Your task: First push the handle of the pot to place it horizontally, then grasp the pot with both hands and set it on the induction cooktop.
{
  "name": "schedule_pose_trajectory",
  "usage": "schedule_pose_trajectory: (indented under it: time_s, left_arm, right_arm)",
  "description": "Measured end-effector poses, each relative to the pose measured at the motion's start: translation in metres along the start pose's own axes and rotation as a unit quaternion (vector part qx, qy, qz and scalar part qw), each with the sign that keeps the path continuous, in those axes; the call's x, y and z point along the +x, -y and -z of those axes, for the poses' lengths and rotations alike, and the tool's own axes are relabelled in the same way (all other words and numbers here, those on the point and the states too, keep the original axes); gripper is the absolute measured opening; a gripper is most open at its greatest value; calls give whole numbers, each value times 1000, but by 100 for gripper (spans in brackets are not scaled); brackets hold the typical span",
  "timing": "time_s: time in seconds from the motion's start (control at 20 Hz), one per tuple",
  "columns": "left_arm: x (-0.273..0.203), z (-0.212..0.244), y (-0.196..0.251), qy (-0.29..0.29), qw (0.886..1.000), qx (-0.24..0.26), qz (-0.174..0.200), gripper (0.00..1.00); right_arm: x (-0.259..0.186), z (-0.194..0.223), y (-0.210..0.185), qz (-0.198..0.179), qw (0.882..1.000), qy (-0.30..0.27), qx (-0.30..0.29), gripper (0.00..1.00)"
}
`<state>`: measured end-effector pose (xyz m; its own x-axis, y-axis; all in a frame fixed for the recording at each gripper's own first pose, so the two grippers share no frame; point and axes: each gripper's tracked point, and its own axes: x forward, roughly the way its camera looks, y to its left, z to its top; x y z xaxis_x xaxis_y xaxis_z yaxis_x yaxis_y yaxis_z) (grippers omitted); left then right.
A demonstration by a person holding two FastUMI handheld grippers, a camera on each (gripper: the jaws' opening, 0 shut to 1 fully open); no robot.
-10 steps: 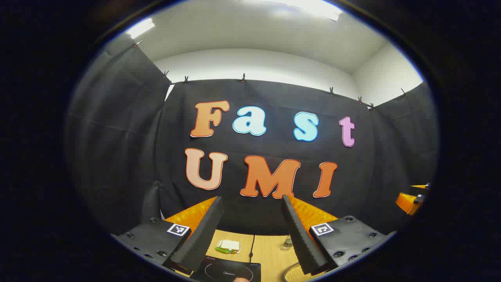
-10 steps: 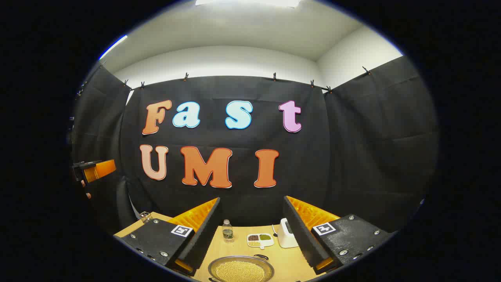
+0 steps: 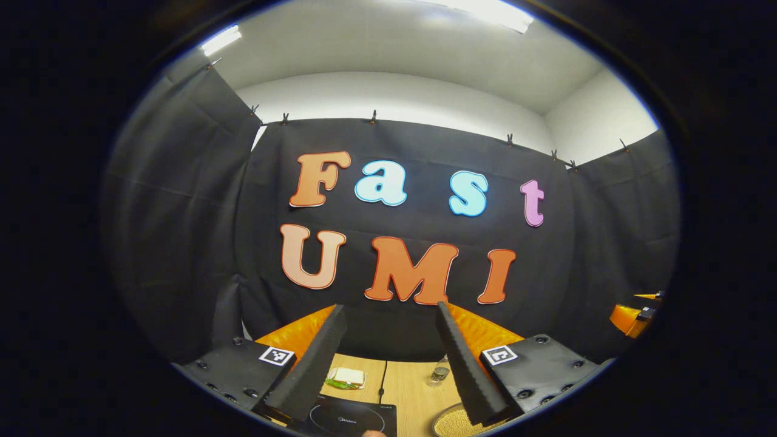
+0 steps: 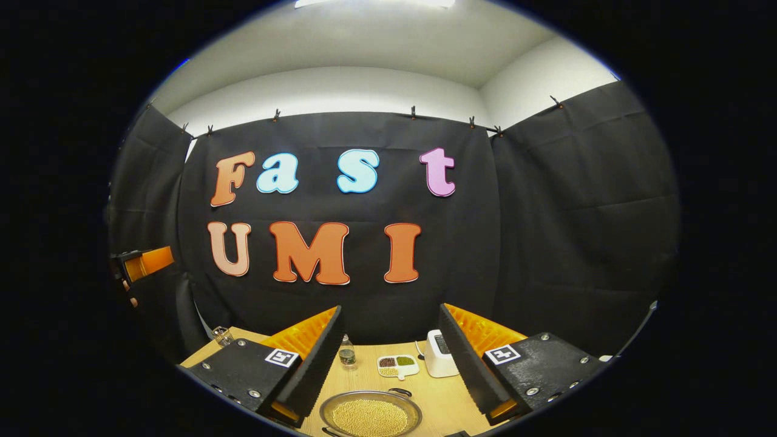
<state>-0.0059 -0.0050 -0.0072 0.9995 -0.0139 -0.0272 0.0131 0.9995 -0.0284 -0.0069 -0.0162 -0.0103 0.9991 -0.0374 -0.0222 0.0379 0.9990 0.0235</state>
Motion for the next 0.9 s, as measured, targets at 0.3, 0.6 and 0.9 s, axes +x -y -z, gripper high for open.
schedule_pose_trajectory:
  time_s: [0.3, 0.6, 0.9]
  left_arm:
    - [0, 2, -9, -1, 1000, -2, -12, 98]
    - [-5, -7, -8, 12, 1000, -10, -12, 98]
    - [-7, -8, -5, 17, 1000, 1, -14, 97]
  right_arm:
    - [-4, 3, 4, 4, 1000, -2, 6, 100]
    - [-7, 9, 11, 9, 1000, -13, 9, 96]
    - [-9, 12, 15, 9, 1000, -12, 20, 77]
